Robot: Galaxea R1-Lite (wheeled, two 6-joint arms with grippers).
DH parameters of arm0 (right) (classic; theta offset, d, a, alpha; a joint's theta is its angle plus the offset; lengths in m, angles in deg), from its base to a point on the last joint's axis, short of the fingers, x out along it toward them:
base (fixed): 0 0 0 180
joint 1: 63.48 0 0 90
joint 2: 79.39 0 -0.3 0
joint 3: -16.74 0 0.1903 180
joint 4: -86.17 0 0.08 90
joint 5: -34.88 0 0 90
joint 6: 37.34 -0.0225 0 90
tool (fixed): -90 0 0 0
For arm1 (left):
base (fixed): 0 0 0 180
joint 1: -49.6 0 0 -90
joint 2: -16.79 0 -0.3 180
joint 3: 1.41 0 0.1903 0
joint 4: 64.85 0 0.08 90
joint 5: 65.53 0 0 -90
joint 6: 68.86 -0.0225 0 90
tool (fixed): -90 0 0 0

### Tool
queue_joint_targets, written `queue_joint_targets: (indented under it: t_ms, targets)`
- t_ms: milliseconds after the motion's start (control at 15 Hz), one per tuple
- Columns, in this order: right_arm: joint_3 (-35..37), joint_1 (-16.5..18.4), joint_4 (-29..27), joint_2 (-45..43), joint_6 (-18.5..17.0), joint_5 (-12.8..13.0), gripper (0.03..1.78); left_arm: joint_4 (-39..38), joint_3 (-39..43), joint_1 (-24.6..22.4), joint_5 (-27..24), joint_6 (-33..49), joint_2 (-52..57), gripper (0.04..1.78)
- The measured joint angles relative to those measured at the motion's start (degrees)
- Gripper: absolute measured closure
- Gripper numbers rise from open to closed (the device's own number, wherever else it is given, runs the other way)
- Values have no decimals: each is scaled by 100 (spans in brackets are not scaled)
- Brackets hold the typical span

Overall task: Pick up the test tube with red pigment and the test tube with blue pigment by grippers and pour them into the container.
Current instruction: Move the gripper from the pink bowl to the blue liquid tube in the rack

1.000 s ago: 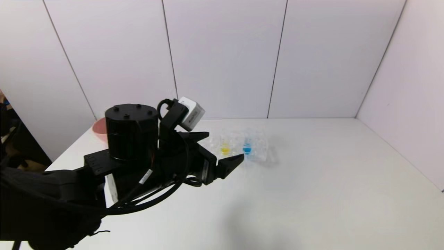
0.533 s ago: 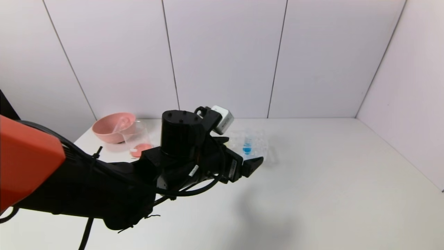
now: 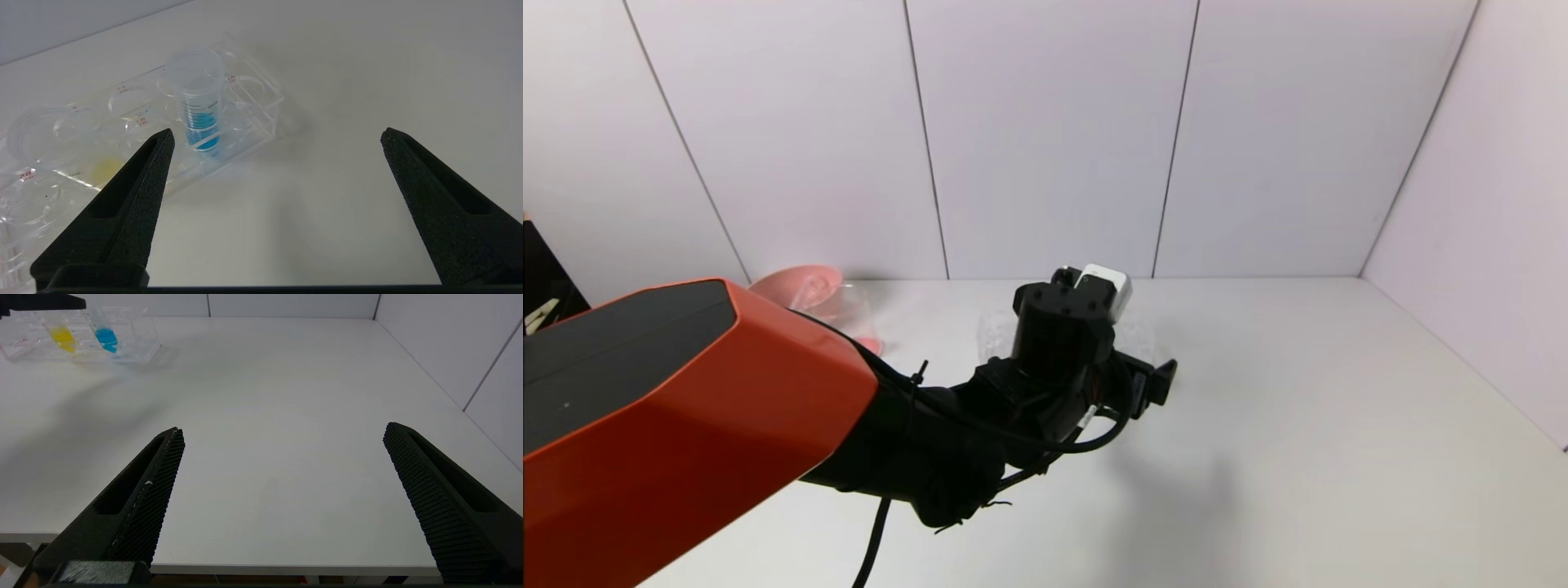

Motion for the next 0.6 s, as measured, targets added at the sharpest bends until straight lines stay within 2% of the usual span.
queue_joint_targets:
  t_ms: [600]
  targets:
    - [0, 0, -2, 0, 0, 0, 4, -46, -1023, 9, 808, -74, -857, 6]
